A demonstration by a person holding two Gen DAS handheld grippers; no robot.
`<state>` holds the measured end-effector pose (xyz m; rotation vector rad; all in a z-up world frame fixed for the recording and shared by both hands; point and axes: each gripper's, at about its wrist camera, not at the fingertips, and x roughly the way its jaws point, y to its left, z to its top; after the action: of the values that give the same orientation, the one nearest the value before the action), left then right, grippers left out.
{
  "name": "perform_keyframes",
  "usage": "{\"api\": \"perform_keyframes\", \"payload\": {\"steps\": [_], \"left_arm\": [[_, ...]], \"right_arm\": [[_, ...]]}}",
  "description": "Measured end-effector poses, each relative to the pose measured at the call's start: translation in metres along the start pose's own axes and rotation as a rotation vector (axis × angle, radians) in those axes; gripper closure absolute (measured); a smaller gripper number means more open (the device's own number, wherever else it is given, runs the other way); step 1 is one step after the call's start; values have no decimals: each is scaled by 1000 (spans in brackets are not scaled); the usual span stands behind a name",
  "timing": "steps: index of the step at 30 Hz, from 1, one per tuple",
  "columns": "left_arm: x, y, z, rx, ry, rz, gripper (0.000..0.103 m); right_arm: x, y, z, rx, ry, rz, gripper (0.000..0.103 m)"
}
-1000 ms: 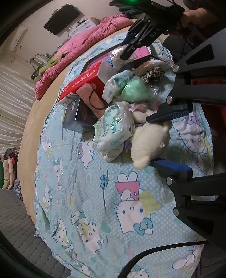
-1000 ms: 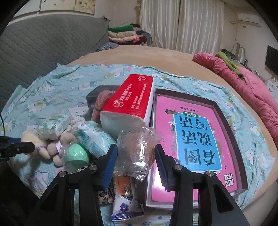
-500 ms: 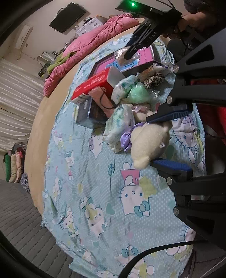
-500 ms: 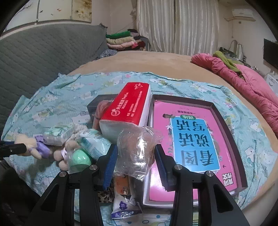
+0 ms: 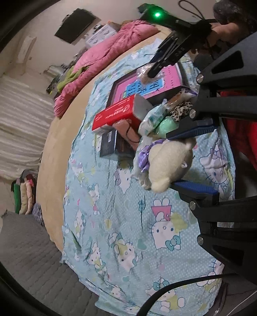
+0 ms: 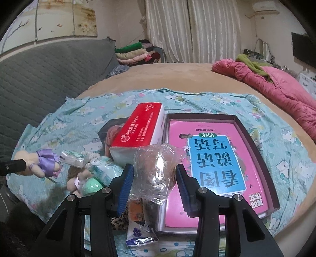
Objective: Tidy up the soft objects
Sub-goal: 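Carry the bear with left tool while right tool carries the bag toward the tray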
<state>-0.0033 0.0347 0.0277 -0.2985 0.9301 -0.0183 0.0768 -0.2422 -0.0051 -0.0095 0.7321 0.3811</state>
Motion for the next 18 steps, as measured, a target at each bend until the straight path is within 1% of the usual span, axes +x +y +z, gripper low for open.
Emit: {"api": "perform_keyframes", "payload": {"steps": [5,10,18], "left_arm": [[-2,-4,-5,4,11,-1,62],[-1,-18,-6,45,19,-4,62],[9,-40,-2,72,38,-34,62]], "right_arm": [[0,-6,0,26,5,4,57],[-4,-12,2,47,-7,3,58],[-9,-25,4,89,-22,-4,58]]}}
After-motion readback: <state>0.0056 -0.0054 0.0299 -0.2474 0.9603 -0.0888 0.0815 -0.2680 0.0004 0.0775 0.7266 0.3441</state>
